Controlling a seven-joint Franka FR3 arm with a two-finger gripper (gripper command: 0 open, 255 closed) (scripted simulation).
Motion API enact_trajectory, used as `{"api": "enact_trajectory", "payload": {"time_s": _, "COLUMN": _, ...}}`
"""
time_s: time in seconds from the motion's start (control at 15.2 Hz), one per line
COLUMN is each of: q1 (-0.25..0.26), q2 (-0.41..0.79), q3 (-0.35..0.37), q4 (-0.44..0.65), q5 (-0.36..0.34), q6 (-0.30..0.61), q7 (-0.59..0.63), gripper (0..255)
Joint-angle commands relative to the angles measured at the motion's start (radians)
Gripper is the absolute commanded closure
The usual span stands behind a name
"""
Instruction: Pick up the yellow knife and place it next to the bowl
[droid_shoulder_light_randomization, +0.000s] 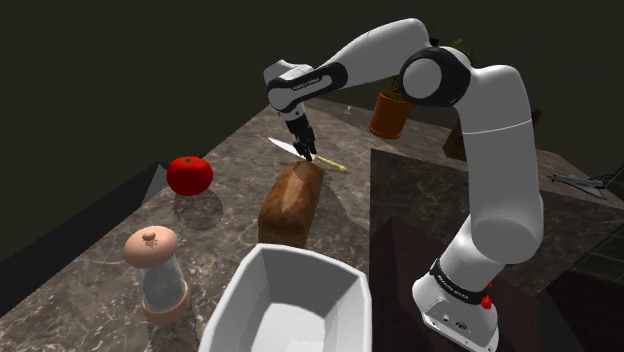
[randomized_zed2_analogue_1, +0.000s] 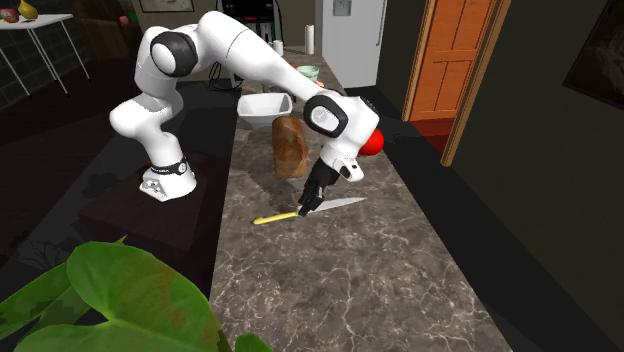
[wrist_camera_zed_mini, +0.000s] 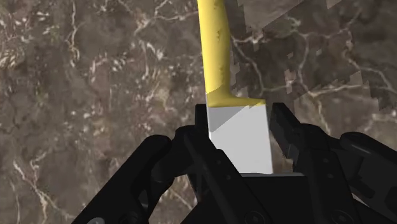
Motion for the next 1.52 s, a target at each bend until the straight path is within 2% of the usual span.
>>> {"api": "enact_trajectory", "payload": {"time_s": 0.0, "q1": 0.0, "q2": -0.012, "q3": -0.001, "q4": 0.009, "q5": 0.0, "q6": -0.02, "q7": -0.007, "gripper": 255}}
{"api": "enact_trajectory", "payload": {"time_s": 1.45, "q1": 0.011, "q2": -0.084, "q3": -0.004, "q4": 0.189, "q5": -0.001, "q6": -0.262, "q7": -0.076, "gripper": 255}}
